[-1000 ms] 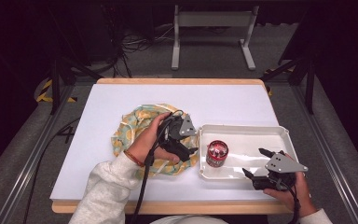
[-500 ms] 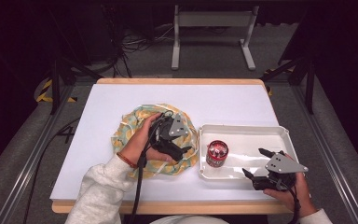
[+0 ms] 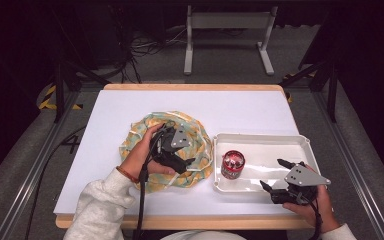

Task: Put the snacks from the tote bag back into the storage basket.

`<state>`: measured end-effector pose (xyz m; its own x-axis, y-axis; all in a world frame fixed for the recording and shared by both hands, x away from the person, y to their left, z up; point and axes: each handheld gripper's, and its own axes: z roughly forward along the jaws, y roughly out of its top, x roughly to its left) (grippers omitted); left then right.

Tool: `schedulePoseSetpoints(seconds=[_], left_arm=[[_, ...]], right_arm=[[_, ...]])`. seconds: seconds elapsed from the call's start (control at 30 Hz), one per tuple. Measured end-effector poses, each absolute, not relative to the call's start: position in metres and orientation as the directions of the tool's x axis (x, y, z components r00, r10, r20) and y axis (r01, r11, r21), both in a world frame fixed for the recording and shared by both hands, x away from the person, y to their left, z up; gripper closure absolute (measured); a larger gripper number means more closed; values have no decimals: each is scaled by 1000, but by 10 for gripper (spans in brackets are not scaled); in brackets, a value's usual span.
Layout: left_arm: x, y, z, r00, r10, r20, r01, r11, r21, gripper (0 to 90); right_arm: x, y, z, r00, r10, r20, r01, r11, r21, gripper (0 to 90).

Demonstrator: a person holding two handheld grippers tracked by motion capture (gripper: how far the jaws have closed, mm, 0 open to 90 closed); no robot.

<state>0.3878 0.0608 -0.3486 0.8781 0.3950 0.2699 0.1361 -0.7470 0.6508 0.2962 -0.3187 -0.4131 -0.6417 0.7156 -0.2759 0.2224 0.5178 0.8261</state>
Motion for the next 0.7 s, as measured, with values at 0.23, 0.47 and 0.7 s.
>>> schedulePoseSetpoints(seconds=[0.23, 0.47, 0.7], left_arm=[[387, 72, -355, 865, 418, 277, 155, -749, 644, 91], [384, 92, -362, 851, 452, 267, 180, -729, 660, 88], [382, 107, -373, 851, 464, 246, 205, -725, 658, 76]], right_arm=[[296, -318, -413, -644, 714, -275, 224, 520, 824, 127], [296, -318, -414, -647, 710, -278, 222, 524, 822, 127], [296, -317, -414, -651, 706, -279, 221, 528, 820, 127]])
